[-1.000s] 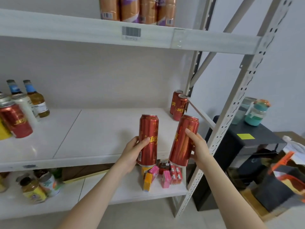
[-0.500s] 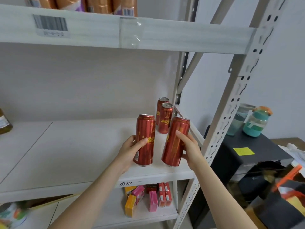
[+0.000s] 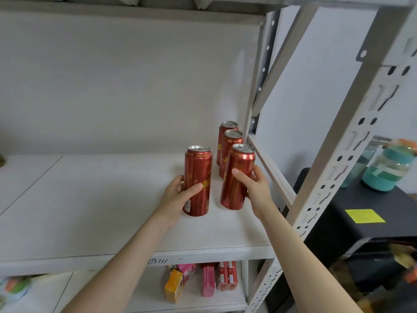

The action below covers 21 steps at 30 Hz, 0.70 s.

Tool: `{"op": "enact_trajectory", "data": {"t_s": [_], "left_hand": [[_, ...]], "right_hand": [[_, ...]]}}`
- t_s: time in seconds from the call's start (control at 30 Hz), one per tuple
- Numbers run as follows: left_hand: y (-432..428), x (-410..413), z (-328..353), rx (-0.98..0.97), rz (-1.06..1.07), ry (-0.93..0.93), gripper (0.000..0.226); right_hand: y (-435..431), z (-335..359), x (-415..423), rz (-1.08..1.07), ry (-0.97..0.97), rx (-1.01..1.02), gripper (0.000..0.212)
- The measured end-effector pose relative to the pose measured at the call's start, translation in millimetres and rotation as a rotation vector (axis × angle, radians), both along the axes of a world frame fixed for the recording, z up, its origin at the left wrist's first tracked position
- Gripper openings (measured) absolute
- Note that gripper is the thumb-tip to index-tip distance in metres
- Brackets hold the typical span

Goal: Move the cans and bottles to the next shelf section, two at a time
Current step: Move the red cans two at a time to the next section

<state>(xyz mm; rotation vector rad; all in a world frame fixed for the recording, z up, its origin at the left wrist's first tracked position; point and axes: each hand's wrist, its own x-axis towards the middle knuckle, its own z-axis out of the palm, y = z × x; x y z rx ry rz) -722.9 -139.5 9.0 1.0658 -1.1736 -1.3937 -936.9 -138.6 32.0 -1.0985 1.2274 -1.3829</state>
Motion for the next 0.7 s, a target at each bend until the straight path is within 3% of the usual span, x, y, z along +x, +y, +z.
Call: {"op": "enact_trajectory", "data": {"t_s": [0.4,0.7], "left_hand": [[-9,-3,-25,-0.030,-0.005,-0.027,0.076],[-16,-6,-35,-0.077,-0.004,-0.023,0.076]], "right_hand": [[-30,-28,-5,0.016,0.043,-0.064,0.039],[-57,-37,-8,-0.020,0.027,-0.067,0.070]]}}
